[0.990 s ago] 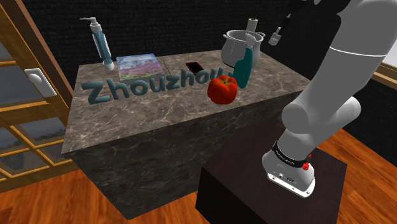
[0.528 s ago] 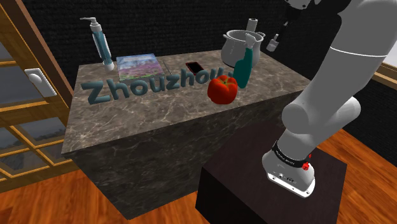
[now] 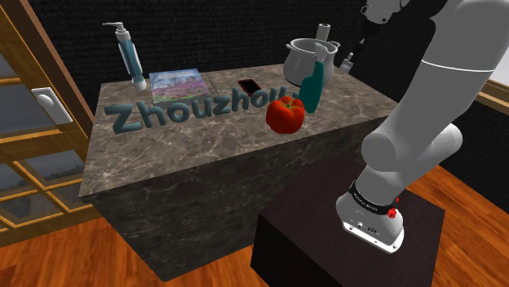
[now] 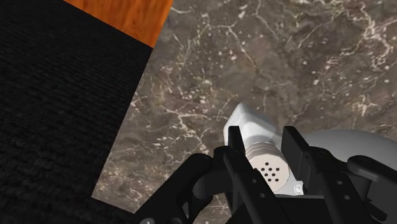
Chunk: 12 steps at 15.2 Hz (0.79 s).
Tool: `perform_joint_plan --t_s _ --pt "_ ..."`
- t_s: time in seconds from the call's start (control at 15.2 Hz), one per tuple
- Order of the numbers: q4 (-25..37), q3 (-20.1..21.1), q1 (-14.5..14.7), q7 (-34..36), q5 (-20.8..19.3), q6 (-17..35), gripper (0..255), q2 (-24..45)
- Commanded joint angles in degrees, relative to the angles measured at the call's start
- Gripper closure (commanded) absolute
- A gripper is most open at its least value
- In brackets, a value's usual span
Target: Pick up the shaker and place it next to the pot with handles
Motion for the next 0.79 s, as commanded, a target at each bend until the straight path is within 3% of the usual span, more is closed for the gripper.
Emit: perform_joint_plan --t_s 0.0,0.26,0.73 --pt "-1.46 0.10 0.05 -0.29 0.31 1.72 255 0.31" --pt "-3.75 0.26 -0.01 -1.06 1.06 4.64 255 1.13" --pt "-3.75 0.26 -0.01 -1.06 1.06 4.64 255 1.13"
